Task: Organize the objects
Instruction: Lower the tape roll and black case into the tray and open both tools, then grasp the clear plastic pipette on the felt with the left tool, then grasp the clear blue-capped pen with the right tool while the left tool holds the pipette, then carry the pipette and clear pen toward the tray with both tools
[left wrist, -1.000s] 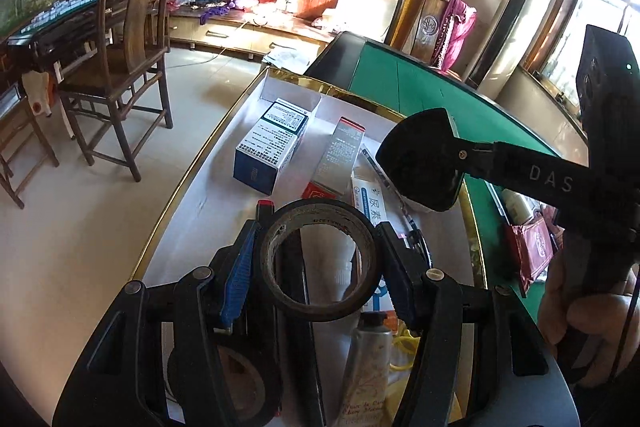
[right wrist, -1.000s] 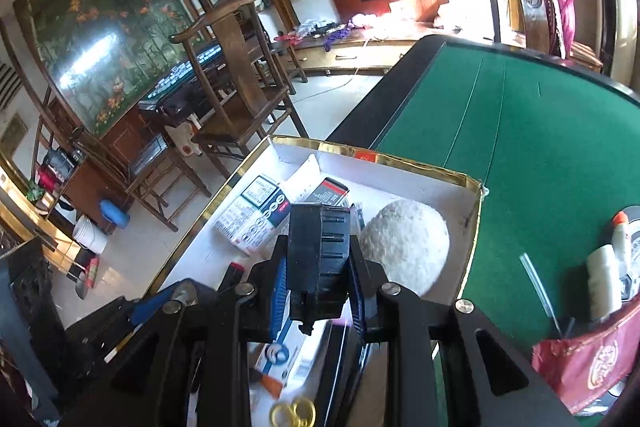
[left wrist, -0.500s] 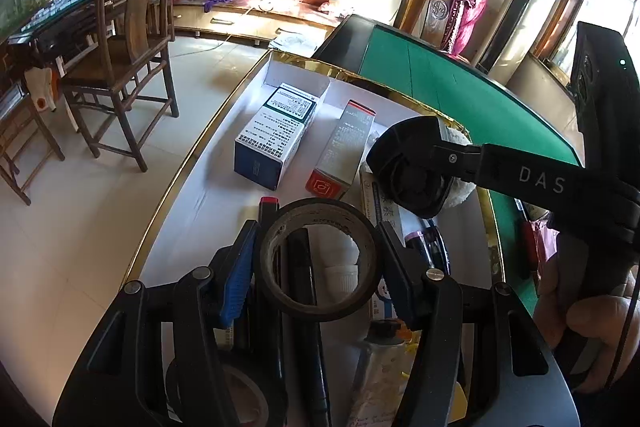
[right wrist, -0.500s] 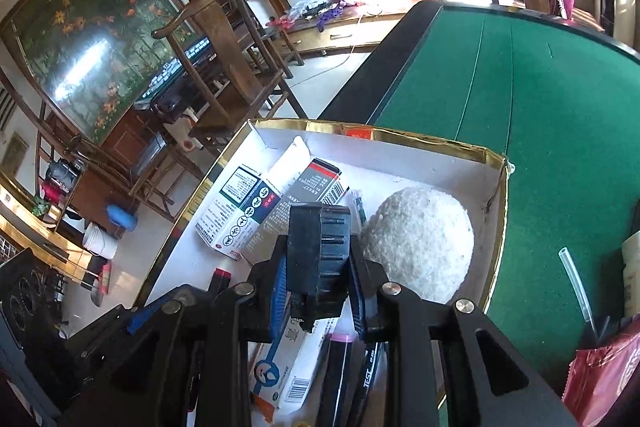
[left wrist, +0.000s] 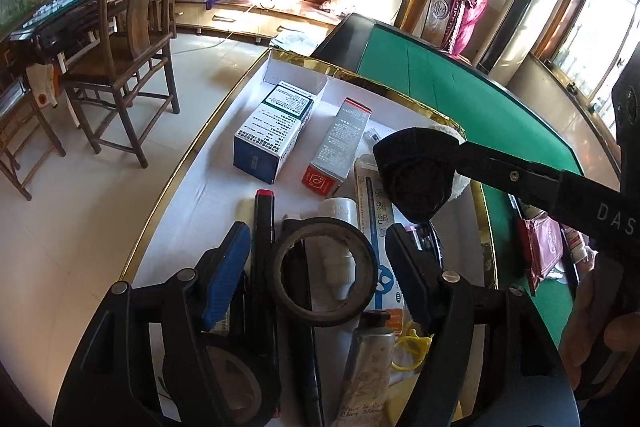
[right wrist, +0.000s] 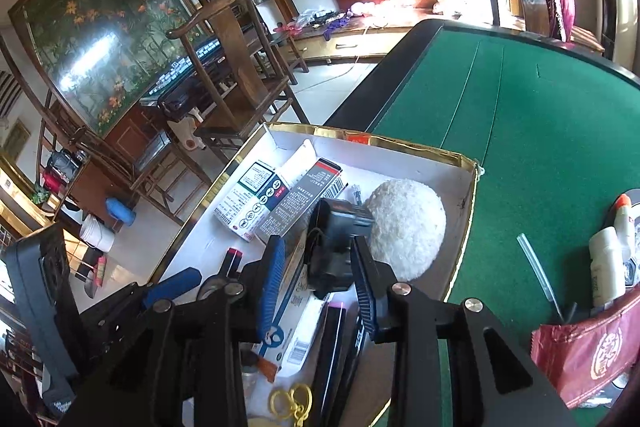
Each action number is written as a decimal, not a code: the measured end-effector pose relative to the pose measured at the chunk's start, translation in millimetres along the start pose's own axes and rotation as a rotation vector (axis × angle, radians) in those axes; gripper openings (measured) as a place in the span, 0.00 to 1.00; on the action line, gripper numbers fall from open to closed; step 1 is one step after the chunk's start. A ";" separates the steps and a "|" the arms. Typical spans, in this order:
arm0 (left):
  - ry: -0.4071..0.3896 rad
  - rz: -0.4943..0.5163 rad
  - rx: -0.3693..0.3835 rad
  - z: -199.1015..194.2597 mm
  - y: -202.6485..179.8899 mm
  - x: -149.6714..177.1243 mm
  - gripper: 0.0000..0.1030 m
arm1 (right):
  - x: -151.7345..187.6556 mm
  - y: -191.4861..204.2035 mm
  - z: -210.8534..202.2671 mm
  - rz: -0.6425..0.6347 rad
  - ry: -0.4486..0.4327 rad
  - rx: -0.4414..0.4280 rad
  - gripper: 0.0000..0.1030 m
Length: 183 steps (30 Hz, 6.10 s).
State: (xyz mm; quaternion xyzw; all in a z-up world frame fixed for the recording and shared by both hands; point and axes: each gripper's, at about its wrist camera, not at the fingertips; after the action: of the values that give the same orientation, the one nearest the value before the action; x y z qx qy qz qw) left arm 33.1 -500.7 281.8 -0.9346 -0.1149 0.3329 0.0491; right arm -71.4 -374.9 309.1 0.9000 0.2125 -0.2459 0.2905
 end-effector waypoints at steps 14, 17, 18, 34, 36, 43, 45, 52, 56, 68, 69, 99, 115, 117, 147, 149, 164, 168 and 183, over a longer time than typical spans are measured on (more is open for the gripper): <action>-0.028 0.137 0.141 -30.4 -94.1 11.9 0.70 | 83.8 -95.4 -136.5 0.042 -0.101 -0.094 0.36; -0.004 0.214 0.172 -17.3 -136.7 9.5 0.70 | 110.1 -139.5 -180.7 0.072 -0.173 -0.058 0.41; 0.005 0.225 0.193 -10.1 -149.8 5.3 0.70 | 121.5 -158.7 -195.7 0.100 -0.200 -0.045 0.46; 0.223 0.048 0.227 101.5 -197.6 -55.6 0.70 | 150.4 -258.1 -245.1 0.400 -0.238 -0.248 0.49; 0.229 -0.019 0.253 111.7 -187.4 -56.4 0.69 | 151.8 -259.7 -243.4 0.420 -0.231 -0.265 0.49; 0.144 0.004 0.215 117.0 -196.6 -54.1 0.09 | 156.3 -255.8 -236.8 0.401 -0.246 -0.254 0.49; 0.131 -0.025 0.245 117.7 -197.5 -49.1 0.08 | 157.6 -253.1 -237.4 0.379 -0.257 -0.245 0.49; -0.062 -0.021 0.275 79.4 -196.8 -43.2 0.04 | 157.3 -247.2 -241.7 0.323 -0.294 -0.208 0.48; -0.215 0.009 0.246 29.7 -185.5 -38.1 0.04 | 154.1 -247.9 -239.2 0.319 -0.286 -0.190 0.48; -0.278 0.052 0.302 -4.4 -159.2 -12.9 0.04 | 122.9 -232.3 -172.1 0.194 -0.144 -0.027 0.49; -0.278 0.048 0.302 -3.6 -160.5 -12.8 0.04 | 116.7 -233.9 -162.9 0.194 -0.129 -0.016 0.49; -0.280 0.063 0.286 1.3 -164.4 -7.1 0.04 | 144.4 -155.3 -108.2 -0.347 0.064 0.260 0.13; -0.268 0.067 0.285 3.5 -161.2 -5.4 0.04 | 146.8 -149.9 -128.1 -0.211 0.025 0.156 0.12; -0.247 0.070 0.288 8.4 -163.1 -4.0 0.04 | 148.5 -149.0 -125.0 -0.224 0.035 0.172 0.12; 0.141 0.463 0.132 34.9 -200.9 59.3 0.10 | 160.4 -151.9 -113.8 -0.304 0.028 0.178 0.15; 0.148 0.483 0.104 34.8 -201.5 60.8 0.12 | 159.3 -152.6 -113.4 -0.299 0.030 0.163 0.20; 0.100 0.441 0.103 31.1 -202.1 74.3 0.08 | 164.0 -136.7 -108.7 -0.356 0.036 0.229 0.12; 0.069 0.378 0.138 17.2 -190.5 73.3 0.08 | 165.0 -133.1 -112.5 -0.344 0.026 0.201 0.12; 0.199 0.474 0.038 36.8 -210.1 72.7 0.20 | 161.7 -131.1 -130.6 -0.262 -0.030 0.164 0.12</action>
State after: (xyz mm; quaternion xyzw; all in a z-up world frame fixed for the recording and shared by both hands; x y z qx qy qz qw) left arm 26.3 -278.6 244.2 -0.9625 0.1193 0.2435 -0.0015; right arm 28.9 -157.1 255.5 0.8814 0.3031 -0.3117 0.1848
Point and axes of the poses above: each gripper's, at about its wrist camera, not at the fingertips, and z roughly the way its jaws point, y to its left, x to its underside, and after that the axes turned 5 degrees about z, right-handed
